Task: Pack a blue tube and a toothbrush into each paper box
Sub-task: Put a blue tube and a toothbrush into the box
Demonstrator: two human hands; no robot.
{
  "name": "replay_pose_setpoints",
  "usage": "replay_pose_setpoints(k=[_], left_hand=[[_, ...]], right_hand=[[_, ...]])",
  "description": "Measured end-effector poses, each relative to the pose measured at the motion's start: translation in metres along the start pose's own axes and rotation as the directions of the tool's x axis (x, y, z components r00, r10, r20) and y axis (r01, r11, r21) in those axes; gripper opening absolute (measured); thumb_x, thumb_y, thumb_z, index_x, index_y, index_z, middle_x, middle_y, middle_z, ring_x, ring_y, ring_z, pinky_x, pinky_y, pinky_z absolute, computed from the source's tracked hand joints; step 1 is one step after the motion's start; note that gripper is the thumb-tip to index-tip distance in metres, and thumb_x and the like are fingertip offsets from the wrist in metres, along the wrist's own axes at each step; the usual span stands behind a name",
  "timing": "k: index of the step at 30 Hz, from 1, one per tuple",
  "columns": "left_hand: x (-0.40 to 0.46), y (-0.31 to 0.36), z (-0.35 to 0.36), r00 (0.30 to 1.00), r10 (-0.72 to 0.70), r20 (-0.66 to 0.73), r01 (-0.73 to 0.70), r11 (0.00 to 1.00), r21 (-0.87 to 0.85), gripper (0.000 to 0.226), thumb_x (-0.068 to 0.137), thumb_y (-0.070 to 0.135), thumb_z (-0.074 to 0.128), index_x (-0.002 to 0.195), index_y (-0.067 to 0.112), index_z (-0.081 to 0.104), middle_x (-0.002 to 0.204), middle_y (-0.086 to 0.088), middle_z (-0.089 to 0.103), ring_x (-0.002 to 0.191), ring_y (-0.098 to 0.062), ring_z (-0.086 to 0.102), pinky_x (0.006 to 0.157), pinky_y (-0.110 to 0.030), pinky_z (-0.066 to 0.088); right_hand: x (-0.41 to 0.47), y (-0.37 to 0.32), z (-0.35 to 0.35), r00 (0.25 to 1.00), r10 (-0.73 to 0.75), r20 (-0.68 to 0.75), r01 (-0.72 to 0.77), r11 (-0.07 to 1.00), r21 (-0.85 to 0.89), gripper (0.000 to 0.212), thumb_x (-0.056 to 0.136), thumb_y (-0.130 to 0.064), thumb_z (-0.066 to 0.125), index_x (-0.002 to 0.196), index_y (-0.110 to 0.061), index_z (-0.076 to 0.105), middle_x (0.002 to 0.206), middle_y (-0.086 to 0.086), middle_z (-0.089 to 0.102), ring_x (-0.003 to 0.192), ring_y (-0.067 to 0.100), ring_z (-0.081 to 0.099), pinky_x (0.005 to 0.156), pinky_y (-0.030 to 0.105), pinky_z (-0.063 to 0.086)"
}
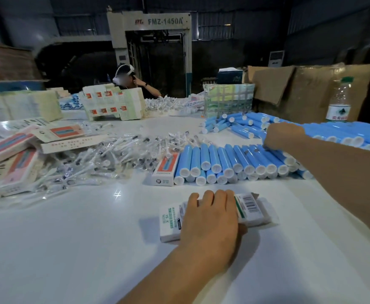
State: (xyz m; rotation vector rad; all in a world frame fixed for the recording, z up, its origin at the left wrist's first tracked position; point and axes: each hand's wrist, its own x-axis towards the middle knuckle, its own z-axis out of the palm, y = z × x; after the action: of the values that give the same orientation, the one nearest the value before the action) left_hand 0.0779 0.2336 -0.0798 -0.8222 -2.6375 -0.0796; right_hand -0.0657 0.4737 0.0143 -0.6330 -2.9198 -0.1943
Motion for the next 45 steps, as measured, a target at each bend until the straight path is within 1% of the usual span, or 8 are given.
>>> replay_pose_setpoints(k=[7, 14, 20, 25, 30, 33, 36, 45], left_hand=[[0.001, -0.007, 0.003, 1.0, -0.013, -0.017, 0.014, 1.0, 0.025, 0.064, 0.095, 0.059, 0.029, 0.143, 0.018, 0.018, 0.137, 0.001, 0.036, 0.121, -0.022, 0.034, 0.1, -0.04, 0.024], [0.003, -0.012, -0.001, 0.989, -0.098, -0.107, 0.102, 0.994, 0.027, 0.063, 0.093, 0.06, 0.026, 0.143, 0.022, 0.018, 0.14, 0.004, 0.037, 0.124, -0.017, 0.034, 0.098, -0.034, 0.026], [0.003, -0.006, -0.006, 0.984, -0.13, -0.119, 0.136, 0.99, 0.04, 0.063, 0.093, 0.059, 0.029, 0.142, 0.02, 0.022, 0.136, 0.003, 0.04, 0.122, -0.02, 0.037, 0.098, -0.034, 0.027], [-0.001, -0.006, -0.011, 0.981, -0.135, -0.14, 0.142, 0.989, 0.038, 0.065, 0.092, 0.059, 0.026, 0.144, 0.02, 0.021, 0.14, 0.002, 0.037, 0.124, -0.02, 0.036, 0.099, -0.033, 0.027], [-0.002, -0.005, -0.012, 0.982, -0.136, -0.135, 0.141, 0.99, 0.029, 0.067, 0.092, 0.06, 0.025, 0.145, 0.019, 0.021, 0.142, 0.001, 0.036, 0.126, -0.02, 0.035, 0.1, -0.034, 0.026], [-0.001, -0.006, -0.011, 0.982, -0.139, -0.126, 0.144, 0.989, 0.033, 0.067, 0.092, 0.061, 0.025, 0.144, 0.019, 0.02, 0.139, 0.002, 0.037, 0.124, -0.02, 0.035, 0.099, -0.034, 0.026], [-0.002, -0.007, -0.01, 0.985, -0.131, -0.116, 0.135, 0.991, 0.026, 0.065, 0.093, 0.06, 0.028, 0.143, 0.02, 0.021, 0.137, 0.002, 0.039, 0.122, -0.019, 0.036, 0.098, -0.033, 0.026], [-0.004, -0.007, -0.013, 0.995, -0.091, -0.027, 0.091, 0.996, -0.024, 0.069, 0.095, 0.058, 0.033, 0.147, 0.016, 0.016, 0.143, 0.0, 0.034, 0.129, -0.021, 0.031, 0.105, -0.04, 0.024]], right_hand=[[-0.044, 0.015, -0.017, 0.975, 0.095, -0.202, 0.025, 0.851, 0.524, 0.034, 0.087, -0.031, 0.06, 0.061, -0.012, 0.047, 0.058, 0.003, 0.05, 0.052, 0.018, 0.044, 0.049, 0.026, 0.032], [-0.139, 0.027, 0.007, 0.987, 0.126, -0.101, 0.112, -0.079, 0.991, 0.059, 0.083, -0.008, 0.068, 0.13, -0.021, 0.036, 0.075, 0.013, 0.059, 0.042, 0.015, 0.054, 0.036, 0.022, 0.041], [-0.172, 0.014, 0.035, 0.993, 0.108, 0.045, -0.007, -0.33, 0.944, 0.06, 0.095, -0.016, 0.054, 0.144, -0.025, 0.021, 0.064, 0.011, 0.061, 0.04, 0.018, 0.055, 0.041, 0.028, 0.048], [-0.175, 0.013, 0.035, 0.988, 0.145, 0.043, 0.017, -0.387, 0.922, 0.011, 0.097, -0.015, 0.049, 0.107, -0.018, 0.044, 0.063, 0.01, 0.059, 0.04, 0.017, 0.055, 0.04, 0.026, 0.047], [-0.177, 0.019, 0.039, 0.979, 0.196, 0.063, 0.019, -0.392, 0.92, 0.054, 0.089, -0.009, 0.062, 0.129, -0.031, 0.033, 0.085, 0.019, 0.06, 0.042, 0.017, 0.054, 0.042, 0.028, 0.048], [-0.184, 0.01, 0.043, 0.983, 0.17, -0.065, 0.093, -0.164, 0.982, 0.007, 0.095, -0.024, 0.054, 0.097, -0.022, 0.061, 0.078, 0.012, 0.066, 0.041, 0.014, 0.051, 0.039, 0.024, 0.042], [-0.187, 0.004, 0.048, 0.99, 0.139, -0.034, 0.039, -0.028, 0.999, 0.046, 0.096, -0.043, 0.045, 0.068, -0.018, 0.071, 0.049, 0.002, 0.055, 0.038, 0.009, 0.043, 0.038, 0.02, 0.035], [-0.178, 0.013, 0.053, 0.964, 0.243, 0.107, -0.083, -0.108, 0.991, 0.044, 0.096, -0.037, 0.045, 0.066, -0.012, 0.065, 0.055, 0.003, 0.054, 0.039, 0.011, 0.04, 0.037, 0.022, 0.029]])
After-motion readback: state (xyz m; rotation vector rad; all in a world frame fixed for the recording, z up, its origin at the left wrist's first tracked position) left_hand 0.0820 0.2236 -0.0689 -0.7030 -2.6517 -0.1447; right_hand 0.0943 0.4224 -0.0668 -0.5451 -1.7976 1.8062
